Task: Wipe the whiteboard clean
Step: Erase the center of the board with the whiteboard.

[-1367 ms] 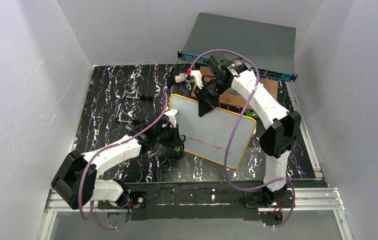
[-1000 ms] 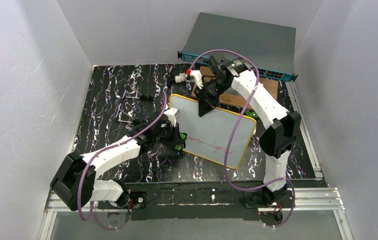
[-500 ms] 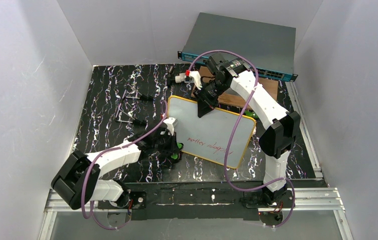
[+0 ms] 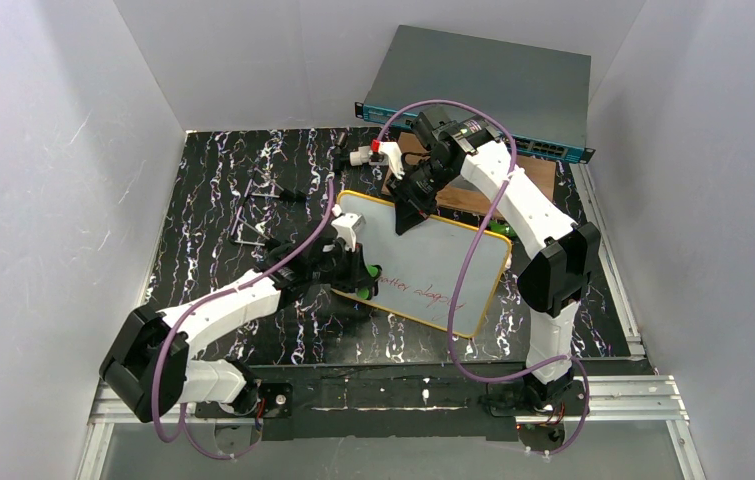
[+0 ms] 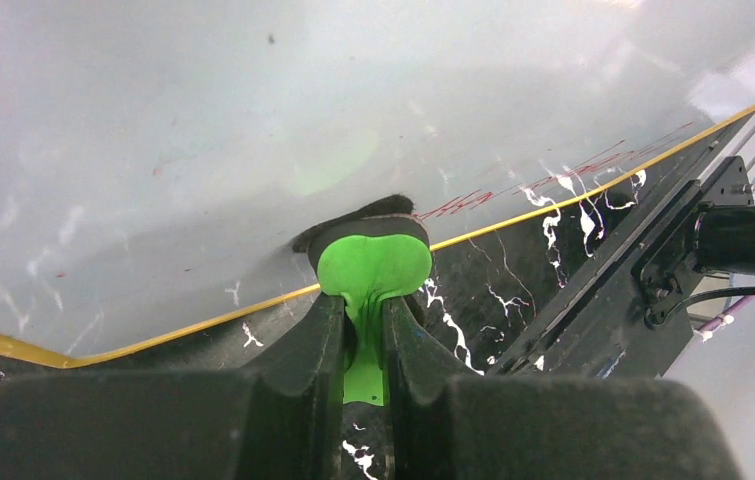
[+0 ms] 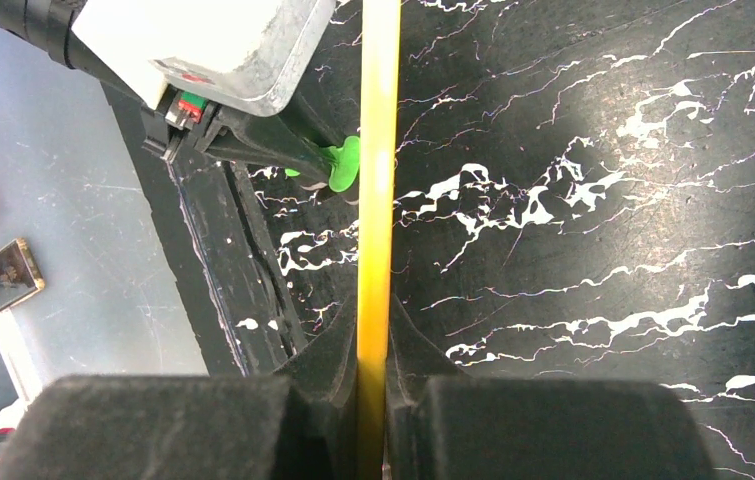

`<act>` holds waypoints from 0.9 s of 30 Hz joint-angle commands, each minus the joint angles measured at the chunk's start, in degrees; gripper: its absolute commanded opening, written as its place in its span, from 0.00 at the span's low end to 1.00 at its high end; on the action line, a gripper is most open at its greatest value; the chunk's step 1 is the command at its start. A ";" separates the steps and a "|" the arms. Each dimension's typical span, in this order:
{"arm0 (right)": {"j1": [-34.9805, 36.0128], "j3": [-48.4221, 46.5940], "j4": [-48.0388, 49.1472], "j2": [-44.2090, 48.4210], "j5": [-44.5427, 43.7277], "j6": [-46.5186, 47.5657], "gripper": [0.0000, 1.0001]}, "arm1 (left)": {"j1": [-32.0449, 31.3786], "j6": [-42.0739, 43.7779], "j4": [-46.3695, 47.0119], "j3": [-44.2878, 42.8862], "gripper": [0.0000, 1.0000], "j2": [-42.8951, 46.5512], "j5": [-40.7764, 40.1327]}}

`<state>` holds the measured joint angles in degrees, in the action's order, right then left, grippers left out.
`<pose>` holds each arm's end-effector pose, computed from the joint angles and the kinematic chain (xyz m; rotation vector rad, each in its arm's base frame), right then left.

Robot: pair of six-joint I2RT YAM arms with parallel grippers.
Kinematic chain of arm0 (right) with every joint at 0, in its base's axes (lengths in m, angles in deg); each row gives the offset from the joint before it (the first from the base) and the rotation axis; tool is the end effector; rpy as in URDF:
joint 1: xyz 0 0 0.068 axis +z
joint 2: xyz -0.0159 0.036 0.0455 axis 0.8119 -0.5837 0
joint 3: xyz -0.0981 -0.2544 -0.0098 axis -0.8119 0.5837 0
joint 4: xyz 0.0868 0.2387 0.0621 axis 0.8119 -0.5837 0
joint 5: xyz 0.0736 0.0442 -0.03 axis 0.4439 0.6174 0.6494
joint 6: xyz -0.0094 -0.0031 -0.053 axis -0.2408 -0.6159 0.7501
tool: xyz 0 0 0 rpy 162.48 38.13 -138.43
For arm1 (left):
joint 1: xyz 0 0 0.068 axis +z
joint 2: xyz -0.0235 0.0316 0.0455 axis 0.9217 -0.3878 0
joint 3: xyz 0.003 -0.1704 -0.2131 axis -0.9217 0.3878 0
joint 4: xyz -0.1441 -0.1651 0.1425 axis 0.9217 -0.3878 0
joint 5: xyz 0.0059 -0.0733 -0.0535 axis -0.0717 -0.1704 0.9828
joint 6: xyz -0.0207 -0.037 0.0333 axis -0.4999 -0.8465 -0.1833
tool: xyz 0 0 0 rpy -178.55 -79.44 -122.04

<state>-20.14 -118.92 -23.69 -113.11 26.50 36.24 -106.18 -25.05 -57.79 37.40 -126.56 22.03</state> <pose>0.3118 0.2367 0.3516 -1.4834 2.2118 0.8970 0.2073 -0.1793 0.2302 0.4606 2.1838 -0.8916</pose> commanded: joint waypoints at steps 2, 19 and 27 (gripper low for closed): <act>1.97 0.91 -3.36 1.34 5.28 1.60 0.01 | -0.46 1.10 5.11 -2.38 0.00 -0.61 -3.09; 2.28 0.84 -3.53 1.24 5.17 1.61 0.01 | -10.39 2.68 -0.69 1.42 0.00 -7.04 -20.17; 2.32 0.88 -3.44 1.33 5.08 1.60 0.01 | -10.39 7.01 -0.59 -4.82 0.00 -2.61 -24.82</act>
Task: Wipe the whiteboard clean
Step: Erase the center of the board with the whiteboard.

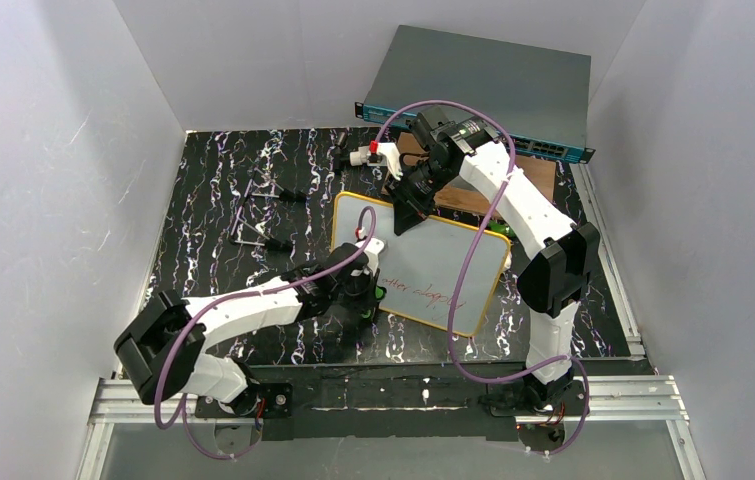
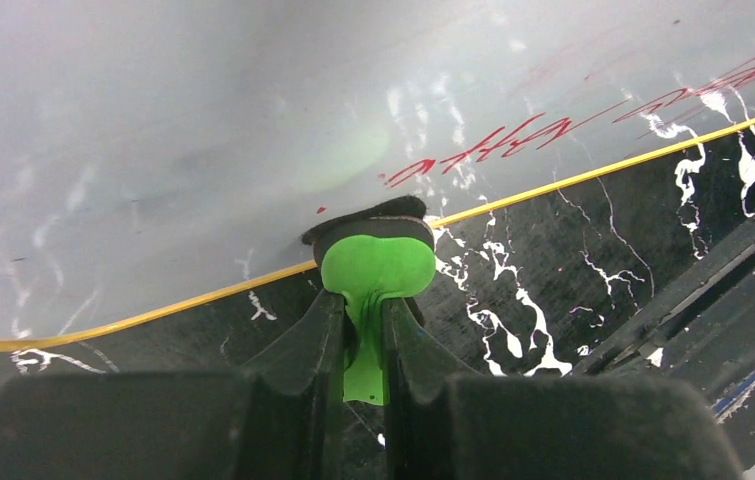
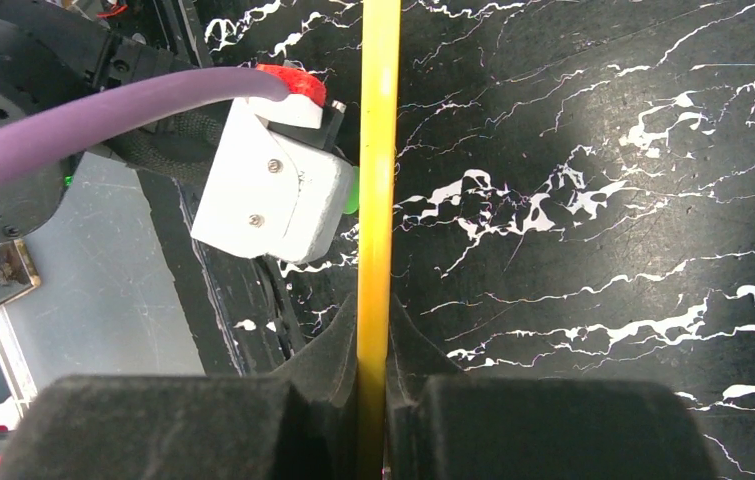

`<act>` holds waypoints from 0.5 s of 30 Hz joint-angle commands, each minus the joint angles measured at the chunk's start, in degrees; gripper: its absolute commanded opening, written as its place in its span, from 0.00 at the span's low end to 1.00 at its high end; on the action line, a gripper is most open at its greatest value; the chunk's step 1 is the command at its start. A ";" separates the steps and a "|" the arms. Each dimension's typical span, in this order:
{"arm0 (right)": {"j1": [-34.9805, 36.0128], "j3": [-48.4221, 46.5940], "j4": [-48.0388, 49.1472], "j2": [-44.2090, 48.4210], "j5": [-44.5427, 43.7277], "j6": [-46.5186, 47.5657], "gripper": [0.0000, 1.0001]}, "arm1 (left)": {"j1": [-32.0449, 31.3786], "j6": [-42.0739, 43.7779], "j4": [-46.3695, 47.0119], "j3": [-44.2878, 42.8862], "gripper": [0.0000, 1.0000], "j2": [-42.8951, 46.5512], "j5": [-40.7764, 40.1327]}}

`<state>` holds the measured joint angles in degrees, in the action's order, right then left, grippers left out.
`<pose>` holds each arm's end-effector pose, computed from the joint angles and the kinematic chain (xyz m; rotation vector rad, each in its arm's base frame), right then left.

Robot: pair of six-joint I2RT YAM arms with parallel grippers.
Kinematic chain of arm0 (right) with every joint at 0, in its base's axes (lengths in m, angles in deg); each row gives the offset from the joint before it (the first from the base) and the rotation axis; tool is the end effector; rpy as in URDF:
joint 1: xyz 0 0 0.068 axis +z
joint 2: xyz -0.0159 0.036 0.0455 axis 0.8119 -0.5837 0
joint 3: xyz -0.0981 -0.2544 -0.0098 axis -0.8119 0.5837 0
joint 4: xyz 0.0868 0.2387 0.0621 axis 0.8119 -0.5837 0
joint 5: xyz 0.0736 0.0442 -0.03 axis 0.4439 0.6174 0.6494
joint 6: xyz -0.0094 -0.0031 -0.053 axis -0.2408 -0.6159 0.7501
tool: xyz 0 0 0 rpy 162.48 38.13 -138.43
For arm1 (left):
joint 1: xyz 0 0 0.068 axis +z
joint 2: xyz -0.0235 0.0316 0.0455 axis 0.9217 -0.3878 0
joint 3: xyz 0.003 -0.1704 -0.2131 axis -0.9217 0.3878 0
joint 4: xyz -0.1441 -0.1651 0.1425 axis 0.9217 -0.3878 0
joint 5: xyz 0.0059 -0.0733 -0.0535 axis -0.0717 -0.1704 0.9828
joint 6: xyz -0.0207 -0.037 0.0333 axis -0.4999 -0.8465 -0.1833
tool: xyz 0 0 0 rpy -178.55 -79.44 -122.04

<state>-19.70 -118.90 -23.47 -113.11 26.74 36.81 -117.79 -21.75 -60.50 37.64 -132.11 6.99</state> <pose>0.3102 0.2394 0.3517 -1.5023 2.1928 0.9012 0.1786 -0.2169 0.1990 0.6117 2.2622 -0.6273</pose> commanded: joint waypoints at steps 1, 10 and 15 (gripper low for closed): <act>1.89 0.82 -3.67 1.32 4.85 1.01 0.01 | 1.22 4.11 2.39 -5.83 0.00 3.25 -10.13; 1.91 0.91 -3.68 1.46 4.77 1.08 0.01 | 1.22 5.33 5.04 -6.46 0.00 4.71 -11.16; 1.94 0.99 -3.64 1.53 4.77 1.14 0.01 | 1.22 4.74 5.55 -1.17 0.00 5.56 -14.14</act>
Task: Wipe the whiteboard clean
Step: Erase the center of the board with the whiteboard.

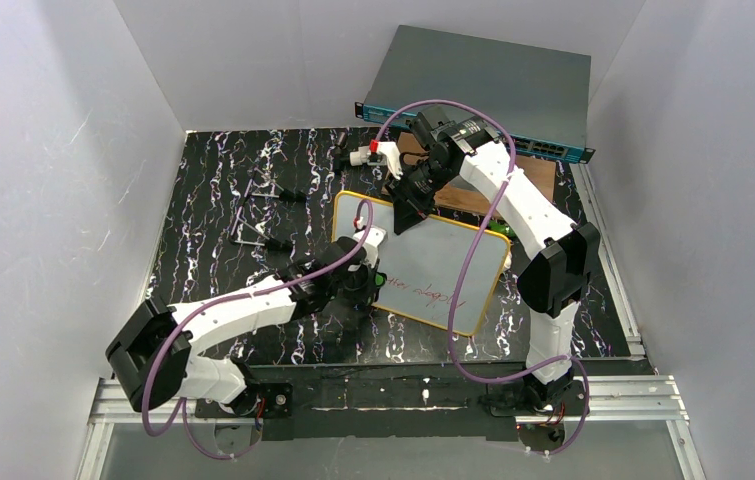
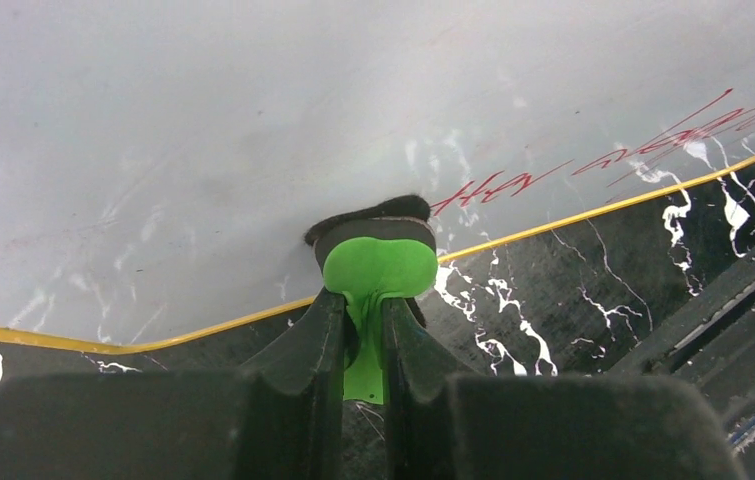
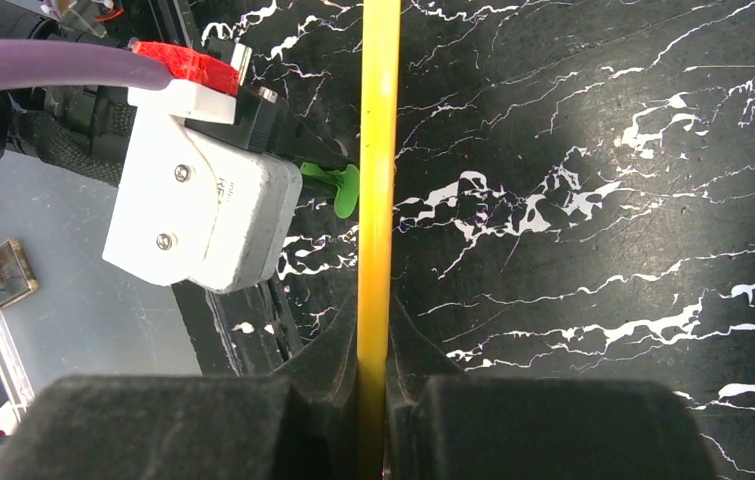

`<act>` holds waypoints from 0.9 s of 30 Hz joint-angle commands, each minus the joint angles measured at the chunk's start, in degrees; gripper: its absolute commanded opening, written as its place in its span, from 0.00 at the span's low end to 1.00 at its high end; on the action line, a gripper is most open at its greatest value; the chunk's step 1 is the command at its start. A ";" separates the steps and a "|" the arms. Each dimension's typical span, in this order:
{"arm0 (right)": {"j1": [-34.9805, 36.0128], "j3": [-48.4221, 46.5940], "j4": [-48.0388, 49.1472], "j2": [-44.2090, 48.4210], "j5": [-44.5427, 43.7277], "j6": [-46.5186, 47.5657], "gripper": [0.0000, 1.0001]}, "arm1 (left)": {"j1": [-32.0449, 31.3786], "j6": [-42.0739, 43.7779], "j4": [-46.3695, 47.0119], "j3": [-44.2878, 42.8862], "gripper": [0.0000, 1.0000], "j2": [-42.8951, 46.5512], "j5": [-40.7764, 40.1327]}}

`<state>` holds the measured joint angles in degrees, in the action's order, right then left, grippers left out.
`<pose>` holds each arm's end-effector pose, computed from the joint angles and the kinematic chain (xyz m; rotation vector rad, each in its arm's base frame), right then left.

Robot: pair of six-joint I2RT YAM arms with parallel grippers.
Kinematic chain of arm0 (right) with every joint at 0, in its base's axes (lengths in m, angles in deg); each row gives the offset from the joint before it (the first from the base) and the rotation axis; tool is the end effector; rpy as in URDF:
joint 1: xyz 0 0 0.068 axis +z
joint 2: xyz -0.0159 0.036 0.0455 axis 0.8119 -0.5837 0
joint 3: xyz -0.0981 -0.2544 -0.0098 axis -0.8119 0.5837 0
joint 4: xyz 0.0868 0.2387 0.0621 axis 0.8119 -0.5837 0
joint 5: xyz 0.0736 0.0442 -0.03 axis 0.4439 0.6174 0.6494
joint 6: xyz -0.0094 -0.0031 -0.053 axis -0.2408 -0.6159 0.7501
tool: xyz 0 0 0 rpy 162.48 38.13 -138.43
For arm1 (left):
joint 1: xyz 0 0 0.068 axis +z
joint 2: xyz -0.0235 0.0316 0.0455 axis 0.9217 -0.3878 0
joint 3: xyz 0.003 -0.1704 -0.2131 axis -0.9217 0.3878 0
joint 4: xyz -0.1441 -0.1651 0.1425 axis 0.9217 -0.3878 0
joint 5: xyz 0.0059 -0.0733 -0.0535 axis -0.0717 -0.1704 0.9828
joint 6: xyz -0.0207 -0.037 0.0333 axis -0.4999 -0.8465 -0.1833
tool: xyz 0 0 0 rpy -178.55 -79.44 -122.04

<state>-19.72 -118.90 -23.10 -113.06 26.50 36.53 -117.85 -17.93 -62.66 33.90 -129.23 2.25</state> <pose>0.3107 0.2394 0.3522 -1.4958 2.1920 0.8953 0.1823 -0.2172 0.2301 0.6099 2.1517 -0.5523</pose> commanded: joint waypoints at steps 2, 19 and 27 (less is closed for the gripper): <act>1.95 1.04 -3.98 1.43 5.08 1.38 0.01 | 1.28 0.26 8.50 5.65 0.00 3.31 -10.88; 2.08 0.70 -4.12 1.07 5.14 1.43 0.01 | -1.82 3.69 12.93 8.20 0.00 3.84 -11.22; 2.17 0.82 -4.13 1.20 5.27 1.40 0.01 | -8.08 8.63 22.31 9.82 0.00 1.80 -13.39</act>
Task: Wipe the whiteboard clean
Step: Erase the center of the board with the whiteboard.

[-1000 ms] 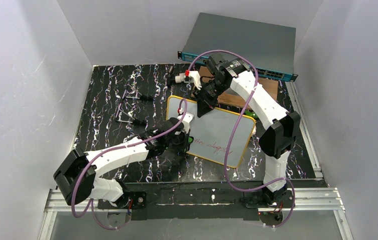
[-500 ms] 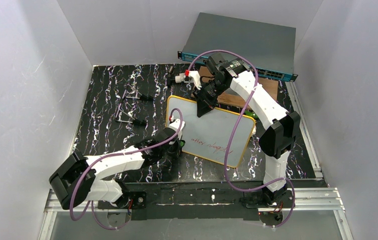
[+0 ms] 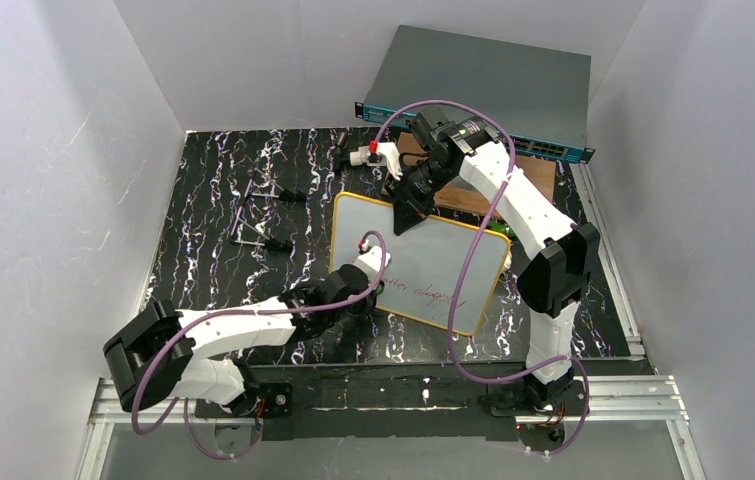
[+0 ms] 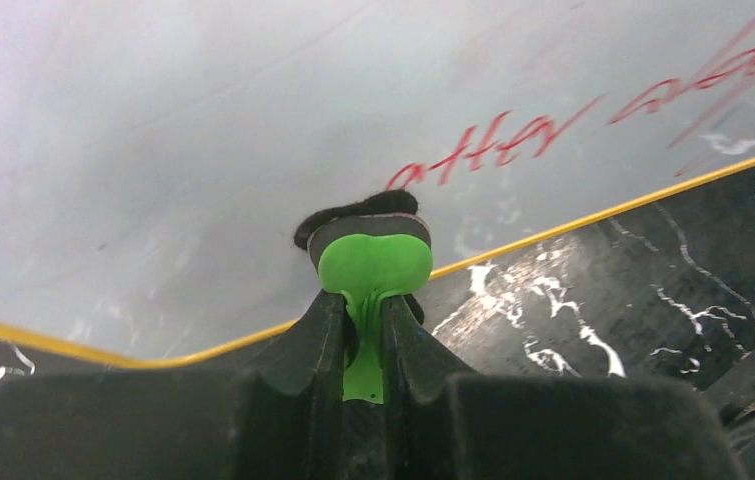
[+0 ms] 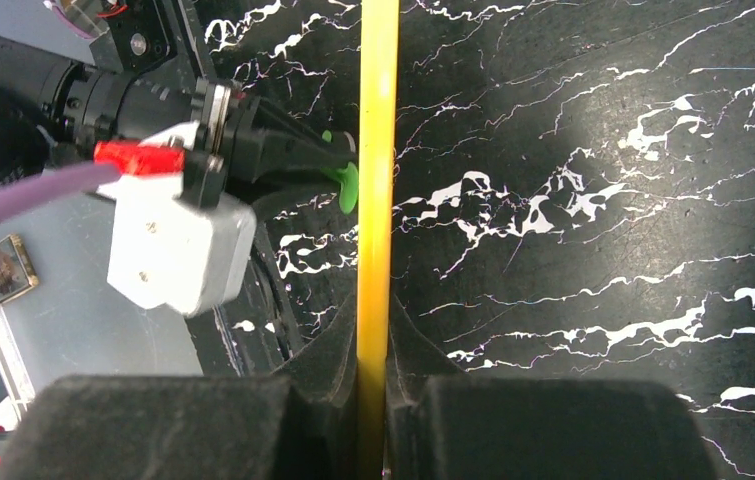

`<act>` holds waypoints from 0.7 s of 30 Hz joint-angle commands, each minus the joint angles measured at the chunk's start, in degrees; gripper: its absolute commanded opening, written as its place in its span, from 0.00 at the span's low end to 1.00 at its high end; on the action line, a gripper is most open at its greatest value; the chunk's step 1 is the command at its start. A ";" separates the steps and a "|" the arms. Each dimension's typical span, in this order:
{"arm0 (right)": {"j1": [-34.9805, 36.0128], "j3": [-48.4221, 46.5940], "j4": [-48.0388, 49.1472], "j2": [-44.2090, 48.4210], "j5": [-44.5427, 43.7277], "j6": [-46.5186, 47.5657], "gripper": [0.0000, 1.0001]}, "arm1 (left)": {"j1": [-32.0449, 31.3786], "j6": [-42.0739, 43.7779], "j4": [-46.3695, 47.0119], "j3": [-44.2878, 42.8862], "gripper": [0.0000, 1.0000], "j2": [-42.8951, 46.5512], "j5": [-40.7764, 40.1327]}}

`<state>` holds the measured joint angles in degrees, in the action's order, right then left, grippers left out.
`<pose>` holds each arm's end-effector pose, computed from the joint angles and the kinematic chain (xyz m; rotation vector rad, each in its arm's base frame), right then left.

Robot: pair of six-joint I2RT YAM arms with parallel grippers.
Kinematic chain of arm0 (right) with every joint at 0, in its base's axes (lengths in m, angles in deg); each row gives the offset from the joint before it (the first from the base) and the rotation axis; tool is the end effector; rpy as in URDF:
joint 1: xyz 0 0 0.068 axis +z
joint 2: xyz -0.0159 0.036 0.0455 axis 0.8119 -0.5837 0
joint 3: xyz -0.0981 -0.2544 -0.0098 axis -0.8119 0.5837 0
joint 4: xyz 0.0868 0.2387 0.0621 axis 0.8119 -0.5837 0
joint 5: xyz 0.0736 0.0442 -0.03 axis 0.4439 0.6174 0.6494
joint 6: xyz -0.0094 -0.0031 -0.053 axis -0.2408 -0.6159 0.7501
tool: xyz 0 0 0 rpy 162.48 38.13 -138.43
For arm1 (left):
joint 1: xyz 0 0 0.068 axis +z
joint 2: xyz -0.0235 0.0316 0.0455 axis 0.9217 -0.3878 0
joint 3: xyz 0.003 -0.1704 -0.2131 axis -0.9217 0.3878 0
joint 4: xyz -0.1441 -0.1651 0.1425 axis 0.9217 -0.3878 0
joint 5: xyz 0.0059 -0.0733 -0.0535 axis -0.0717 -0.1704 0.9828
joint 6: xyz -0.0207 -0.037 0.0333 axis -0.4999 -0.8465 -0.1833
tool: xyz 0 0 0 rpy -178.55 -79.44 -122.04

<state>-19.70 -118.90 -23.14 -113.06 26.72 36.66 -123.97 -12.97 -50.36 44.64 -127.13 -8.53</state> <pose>0.3105 0.2396 0.3523 -1.4988 2.1887 0.9000 0.1522 -0.2145 0.1987 0.6638 2.0173 -0.4150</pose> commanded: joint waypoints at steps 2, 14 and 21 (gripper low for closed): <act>2.12 0.83 -4.04 1.16 5.05 1.27 0.01 | -2.54 4.80 11.31 -0.75 0.00 -0.63 -3.19; 2.15 0.93 -3.98 1.29 4.95 1.27 0.01 | -1.66 2.03 9.95 0.05 0.00 0.66 -16.19; 2.15 0.95 -4.03 1.33 4.86 1.26 0.01 | -1.50 -4.08 5.56 0.38 0.00 2.25 -17.67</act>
<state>-19.57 -118.90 -22.68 -113.06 26.70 36.68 -127.38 -12.79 -44.28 44.99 -127.19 -17.49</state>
